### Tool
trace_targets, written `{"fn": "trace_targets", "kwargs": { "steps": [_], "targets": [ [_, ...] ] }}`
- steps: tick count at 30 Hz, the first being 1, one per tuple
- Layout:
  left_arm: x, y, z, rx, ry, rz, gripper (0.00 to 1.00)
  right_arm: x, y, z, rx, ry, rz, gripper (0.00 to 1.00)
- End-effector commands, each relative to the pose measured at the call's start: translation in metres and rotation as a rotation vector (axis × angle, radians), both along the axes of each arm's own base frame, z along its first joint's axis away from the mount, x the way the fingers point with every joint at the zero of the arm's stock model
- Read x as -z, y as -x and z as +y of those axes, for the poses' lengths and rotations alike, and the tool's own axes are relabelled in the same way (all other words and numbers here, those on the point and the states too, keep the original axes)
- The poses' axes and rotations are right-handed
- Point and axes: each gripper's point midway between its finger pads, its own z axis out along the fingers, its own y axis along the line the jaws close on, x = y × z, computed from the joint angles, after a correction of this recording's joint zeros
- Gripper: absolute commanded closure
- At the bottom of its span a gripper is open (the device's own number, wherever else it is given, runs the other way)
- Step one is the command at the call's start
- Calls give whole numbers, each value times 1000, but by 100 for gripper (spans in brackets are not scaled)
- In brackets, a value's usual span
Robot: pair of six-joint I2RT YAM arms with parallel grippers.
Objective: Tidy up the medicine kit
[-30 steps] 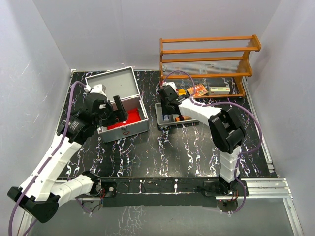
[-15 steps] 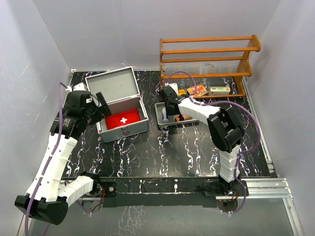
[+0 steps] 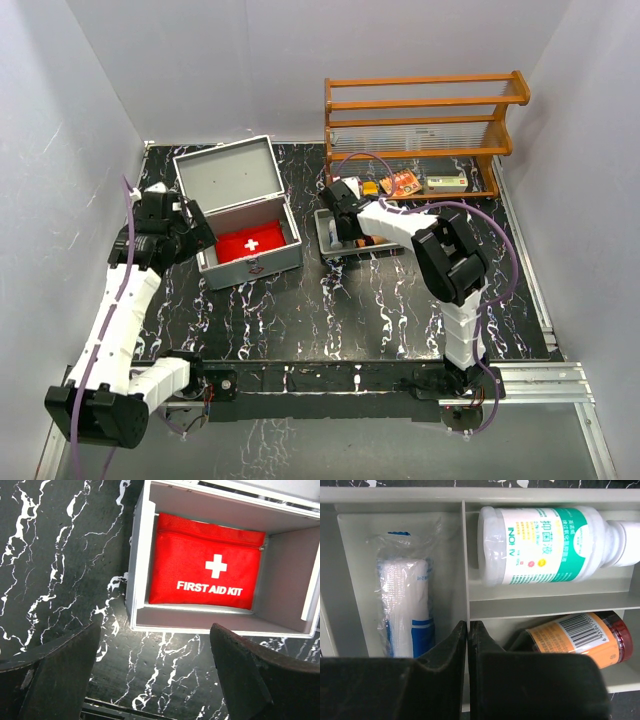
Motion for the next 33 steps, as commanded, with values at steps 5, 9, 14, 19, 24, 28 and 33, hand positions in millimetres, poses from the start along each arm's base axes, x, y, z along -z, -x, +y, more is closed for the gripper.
{"fn": "trace_targets", "kwargs": {
  "steps": [5, 9, 14, 19, 24, 28, 33],
  "targets": [
    [42, -21, 14, 15, -9, 99, 23, -7, -2, -13, 24, 25, -68, 100],
    [59, -34, 7, 58, 47, 107, 28, -14, 4, -22, 26, 37, -93, 100],
    [88, -41, 3, 94, 62, 157, 30, -25, 16, -29, 20, 16, -109, 100],
    [102, -39, -3, 157, 68, 171, 41, -26, 31, -34, 14, 2, -100, 100],
    [106, -28, -12, 207, 101, 180, 56, -24, 50, -41, -2, -7, -85, 100],
    [111, -17, -14, 207, 113, 213, 65, -19, 65, -44, -17, -12, -71, 100],
    [113, -5, -23, 206, 140, 210, 71, -14, 79, -51, -3, -10, -64, 100]
  ]
}}
